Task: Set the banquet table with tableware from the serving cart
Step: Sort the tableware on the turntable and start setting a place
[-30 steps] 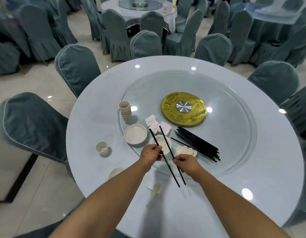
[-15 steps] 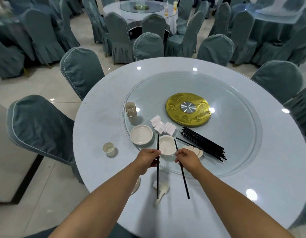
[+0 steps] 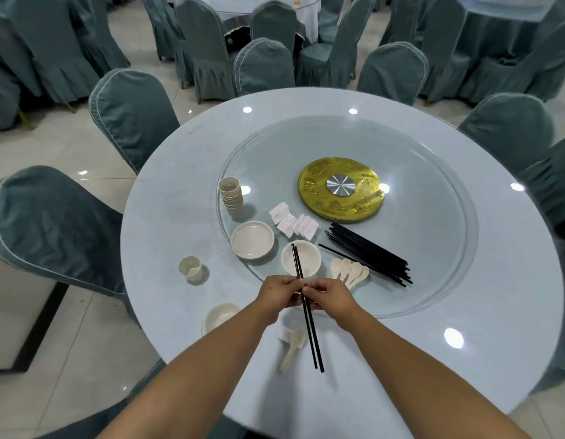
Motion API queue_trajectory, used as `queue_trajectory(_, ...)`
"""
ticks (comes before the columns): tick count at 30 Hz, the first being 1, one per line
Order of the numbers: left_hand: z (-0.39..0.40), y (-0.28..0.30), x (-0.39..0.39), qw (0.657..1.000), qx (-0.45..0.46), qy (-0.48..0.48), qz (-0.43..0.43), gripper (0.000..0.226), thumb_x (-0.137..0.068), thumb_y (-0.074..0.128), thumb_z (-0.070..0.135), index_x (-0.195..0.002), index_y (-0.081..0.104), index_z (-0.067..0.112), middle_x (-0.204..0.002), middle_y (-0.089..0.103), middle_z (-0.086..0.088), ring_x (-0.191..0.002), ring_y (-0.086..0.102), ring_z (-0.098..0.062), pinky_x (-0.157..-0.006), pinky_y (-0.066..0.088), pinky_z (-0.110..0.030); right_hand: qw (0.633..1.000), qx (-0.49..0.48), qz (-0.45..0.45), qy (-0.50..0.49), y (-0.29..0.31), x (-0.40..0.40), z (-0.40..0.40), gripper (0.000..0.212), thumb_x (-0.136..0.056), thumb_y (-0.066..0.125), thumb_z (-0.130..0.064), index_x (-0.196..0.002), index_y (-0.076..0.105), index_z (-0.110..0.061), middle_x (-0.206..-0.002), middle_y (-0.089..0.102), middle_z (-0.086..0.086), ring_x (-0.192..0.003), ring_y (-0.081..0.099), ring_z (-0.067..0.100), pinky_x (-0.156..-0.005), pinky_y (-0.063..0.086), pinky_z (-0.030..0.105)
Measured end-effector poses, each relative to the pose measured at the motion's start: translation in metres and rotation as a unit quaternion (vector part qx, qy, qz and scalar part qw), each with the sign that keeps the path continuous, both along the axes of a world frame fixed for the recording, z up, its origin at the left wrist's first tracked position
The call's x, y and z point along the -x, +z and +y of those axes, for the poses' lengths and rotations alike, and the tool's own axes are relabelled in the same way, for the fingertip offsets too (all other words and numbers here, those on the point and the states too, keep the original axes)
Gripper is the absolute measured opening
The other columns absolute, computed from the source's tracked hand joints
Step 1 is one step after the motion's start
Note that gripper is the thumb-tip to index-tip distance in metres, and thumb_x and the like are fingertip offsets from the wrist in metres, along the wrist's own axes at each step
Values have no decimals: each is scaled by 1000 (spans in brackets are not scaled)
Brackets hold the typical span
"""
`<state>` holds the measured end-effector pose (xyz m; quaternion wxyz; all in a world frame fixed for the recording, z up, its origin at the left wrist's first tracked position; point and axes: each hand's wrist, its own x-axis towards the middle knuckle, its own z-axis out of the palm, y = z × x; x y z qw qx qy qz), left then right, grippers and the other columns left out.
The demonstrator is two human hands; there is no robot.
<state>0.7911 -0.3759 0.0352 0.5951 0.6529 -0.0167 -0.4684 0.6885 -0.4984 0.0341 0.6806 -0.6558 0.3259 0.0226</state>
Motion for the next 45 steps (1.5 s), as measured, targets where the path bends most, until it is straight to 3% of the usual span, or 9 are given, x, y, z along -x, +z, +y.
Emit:
queue_trajectory(6, -3, -4, 1, 999, 3, 26, 33, 18, -90, 68, 8, -100, 69, -7, -78, 69, -16, -59, 60, -20, -80, 58, -34, 1000, -15, 25, 8, 2, 3, -1, 9, -91, 68, -17, -94, 76, -12, -87, 77, 7, -81, 72, 15, -75, 59, 27)
queue_trajectory(11, -4, -2, -4, 997, -10, 79, 25, 18, -88, 72, 13, -99, 71, -1, -83, 70, -13, -74, 65, -23, -82, 58, -34, 994, -39, 84, 50, 3, 8, -3, 12, -91, 66, -14, -96, 72, -5, -86, 75, 13, -75, 73, 18, -61, 54, 19)
queue_trajectory(19, 19, 5, -20, 993, -44, 103, -30, 11, -86, 74, 20, -94, 74, 11, -86, 71, -6, -68, 66, -18, -69, 57, -30, 991, -30, 100, 89, 8, -5, -5, 15, -92, 67, -17, -97, 71, -3, -85, 75, 11, -74, 73, 21, -72, 61, 30)
queue_trajectory(24, 23, 14, -24, 994, -18, 106, 3, 18, -86, 73, 13, -98, 71, 1, -85, 69, -13, -64, 64, -20, -66, 55, -31, 982, -142, 102, 77, 15, -11, 3, 19, -93, 66, -14, -105, 67, 2, -85, 74, 13, -81, 74, 26, -69, 60, 31)
queue_trajectory(30, 25, 16, -26, 994, -13, 107, 34, 25, -87, 72, 10, -106, 65, -6, -77, 63, -12, -60, 60, -20, -59, 53, -28, 974, -175, 103, 96, 18, -15, 5, 20, -94, 64, -15, -106, 67, 1, -91, 73, 15, -85, 74, 26, -72, 60, 32)
queue_trajectory(38, 22, 16, -26, 997, -13, 79, 21, 5, -93, 63, 6, -92, 62, 1, -77, 61, -14, -61, 57, -21, -67, 55, -30, 975, -179, 107, 71, 20, -11, 1, 21, -96, 62, -15, -109, 65, 1, -95, 72, 18, -92, 73, 32, -73, 61, 36)
queue_trajectory(41, 18, 19, -29, 996, -22, 89, 1, 5, -94, 62, 7, -89, 63, 6, -77, 60, -10, -63, 55, -21, -67, 54, -30, 983, -158, 97, 15, 24, -11, -6, 21, -94, 63, -13, -110, 66, 1, -89, 68, 17, -81, 73, 28, -68, 59, 36)
queue_trajectory(45, 9, 27, -30, 997, -14, 76, -1, 10, -94, 63, 9, -103, 63, 3, -79, 61, -9, -65, 55, -19, -66, 53, -28, 988, -142, 36, -56, 37, -13, -22, 28, -96, 56, -3, -123, 59, -10, -76, 62, 18, -60, 63, 25, -59, 57, 34)
